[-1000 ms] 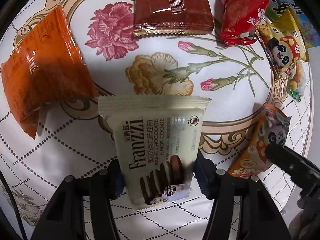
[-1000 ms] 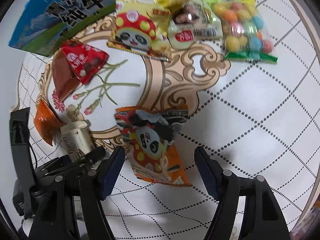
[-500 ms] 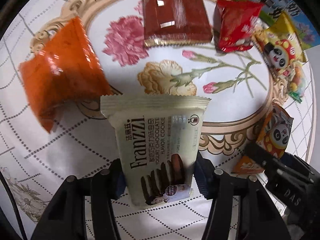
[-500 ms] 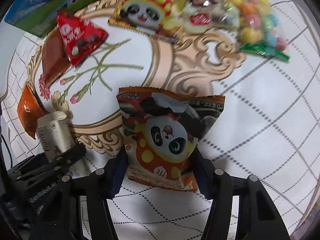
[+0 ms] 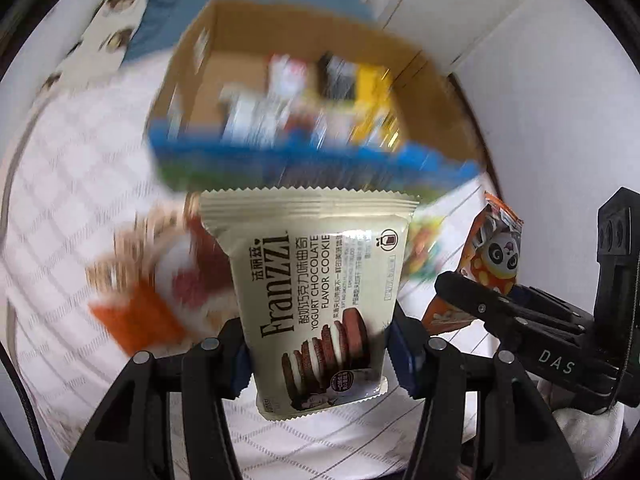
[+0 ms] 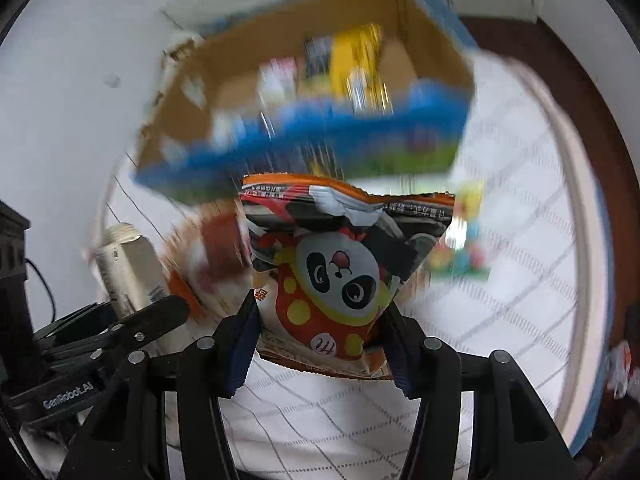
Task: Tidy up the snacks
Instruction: 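Carry the Franzzi pack and panda bag into the box and open both tools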
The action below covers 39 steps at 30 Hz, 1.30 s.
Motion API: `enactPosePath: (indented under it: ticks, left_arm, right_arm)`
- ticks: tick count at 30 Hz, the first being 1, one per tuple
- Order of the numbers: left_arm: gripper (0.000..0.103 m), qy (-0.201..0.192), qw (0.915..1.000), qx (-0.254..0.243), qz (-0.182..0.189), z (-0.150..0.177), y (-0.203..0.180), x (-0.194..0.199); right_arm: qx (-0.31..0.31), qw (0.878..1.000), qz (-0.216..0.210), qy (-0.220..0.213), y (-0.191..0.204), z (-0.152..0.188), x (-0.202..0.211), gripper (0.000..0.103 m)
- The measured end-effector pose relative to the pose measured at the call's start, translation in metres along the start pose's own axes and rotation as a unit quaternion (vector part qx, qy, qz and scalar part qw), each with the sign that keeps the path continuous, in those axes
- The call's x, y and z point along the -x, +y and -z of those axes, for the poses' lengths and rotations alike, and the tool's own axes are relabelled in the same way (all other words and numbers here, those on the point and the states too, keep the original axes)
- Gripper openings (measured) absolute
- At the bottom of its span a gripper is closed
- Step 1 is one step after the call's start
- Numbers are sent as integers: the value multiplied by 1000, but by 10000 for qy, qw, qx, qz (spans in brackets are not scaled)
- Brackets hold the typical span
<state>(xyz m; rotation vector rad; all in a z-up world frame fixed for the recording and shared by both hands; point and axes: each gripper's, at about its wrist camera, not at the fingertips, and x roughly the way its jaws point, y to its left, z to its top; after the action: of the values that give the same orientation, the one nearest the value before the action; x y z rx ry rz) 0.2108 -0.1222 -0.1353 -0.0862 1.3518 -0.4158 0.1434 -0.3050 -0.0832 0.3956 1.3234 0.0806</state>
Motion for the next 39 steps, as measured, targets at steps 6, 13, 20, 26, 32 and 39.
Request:
enactPosePath:
  ticks: [6, 13, 20, 26, 32, 39]
  left_arm:
    - [53, -424, 9982, -284, -307, -92, -2, 28]
    - [53, -33, 9975, -263, -662, -188, 21, -9]
    - [53, 546, 9927, -71, -1073, -243, 59, -75]
    - [54, 991, 9870, 94, -1264, -258, 81, -117]
    - [54, 1248, 9830, 119, -1344, -260, 92, -139]
    - [83, 1103, 9860, 226, -1229, -262, 91, -136]
  right_arm:
    - [157, 9982, 122, -571, 4, -90, 41, 58]
    - [164, 9982, 428, -376, -3, -168, 20, 59]
    - [280, 9953, 867, 330, -7, -209, -43, 59]
    - [271, 9915, 1015, 767, -16, -213, -89, 59]
    - [209, 9880, 1066, 1098, -28, -203, -115, 61]
    - [247, 9842, 1111, 1354, -25, -198, -128, 95]
